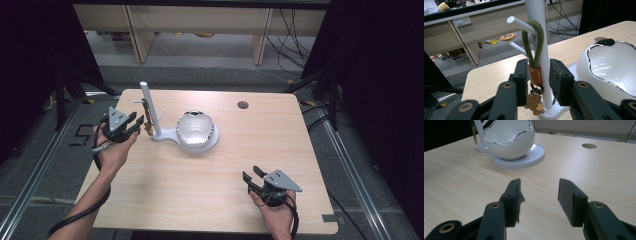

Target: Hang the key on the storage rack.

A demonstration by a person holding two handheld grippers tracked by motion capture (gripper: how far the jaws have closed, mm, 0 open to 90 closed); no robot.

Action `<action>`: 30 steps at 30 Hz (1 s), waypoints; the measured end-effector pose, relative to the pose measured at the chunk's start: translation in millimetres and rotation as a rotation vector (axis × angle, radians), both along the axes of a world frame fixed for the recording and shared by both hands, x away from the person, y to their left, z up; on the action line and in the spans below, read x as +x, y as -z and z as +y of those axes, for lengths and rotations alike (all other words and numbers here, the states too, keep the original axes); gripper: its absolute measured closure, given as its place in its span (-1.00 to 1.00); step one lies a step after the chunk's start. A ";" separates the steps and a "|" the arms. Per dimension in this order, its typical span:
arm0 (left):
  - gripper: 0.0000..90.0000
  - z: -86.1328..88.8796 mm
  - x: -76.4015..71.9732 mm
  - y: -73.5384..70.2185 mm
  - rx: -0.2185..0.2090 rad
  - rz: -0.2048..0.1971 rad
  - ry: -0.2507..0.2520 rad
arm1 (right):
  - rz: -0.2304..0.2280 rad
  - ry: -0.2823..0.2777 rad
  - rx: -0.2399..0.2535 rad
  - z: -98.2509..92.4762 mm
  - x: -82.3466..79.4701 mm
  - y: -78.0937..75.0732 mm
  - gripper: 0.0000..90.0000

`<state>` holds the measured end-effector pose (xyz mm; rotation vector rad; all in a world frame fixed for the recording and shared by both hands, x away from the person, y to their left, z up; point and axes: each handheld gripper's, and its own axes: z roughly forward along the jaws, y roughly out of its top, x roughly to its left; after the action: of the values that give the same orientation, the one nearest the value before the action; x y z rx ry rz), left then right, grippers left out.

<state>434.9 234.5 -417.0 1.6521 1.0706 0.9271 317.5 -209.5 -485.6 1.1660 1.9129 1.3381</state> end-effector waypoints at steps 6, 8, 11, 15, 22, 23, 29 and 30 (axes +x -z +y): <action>0.26 4.5 -18.6 14.0 -0.013 -0.007 0.031 | 0.012 -0.009 0.032 1.4 0.8 1.5 0.20; 0.23 5.4 -26.9 19.0 -0.016 -0.006 0.037 | 0.006 0.002 0.021 1.0 0.9 2.0 0.19; 0.18 8.0 -37.7 26.5 -0.023 -0.015 0.037 | 0.003 0.001 0.022 1.2 1.7 3.0 0.19; 0.13 11.3 -53.8 37.3 -0.041 -0.007 0.036 | 0.003 0.003 0.020 1.2 1.6 3.0 0.19; 0.06 17.1 -79.0 64.7 -0.068 0.009 0.035 | 0.014 0.002 -0.004 -0.9 1.1 2.4 0.18; 0.05 17.8 -82.1 68.6 -0.068 0.014 0.033 | 0.010 0.006 -0.007 -1.0 1.1 2.5 0.18; -0.03 23.5 -95.7 89.2 -0.085 0.029 0.025 | 0.014 0.008 0.010 0.2 1.3 4.1 0.17; -0.04 23.9 -97.4 92.1 -0.087 0.026 0.024 | 0.020 0.004 0.003 -0.3 1.0 3.7 0.17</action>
<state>337.5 258.4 -509.1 1.6061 1.0911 0.8344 318.5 -209.8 -489.2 1.1883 1.9225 1.3319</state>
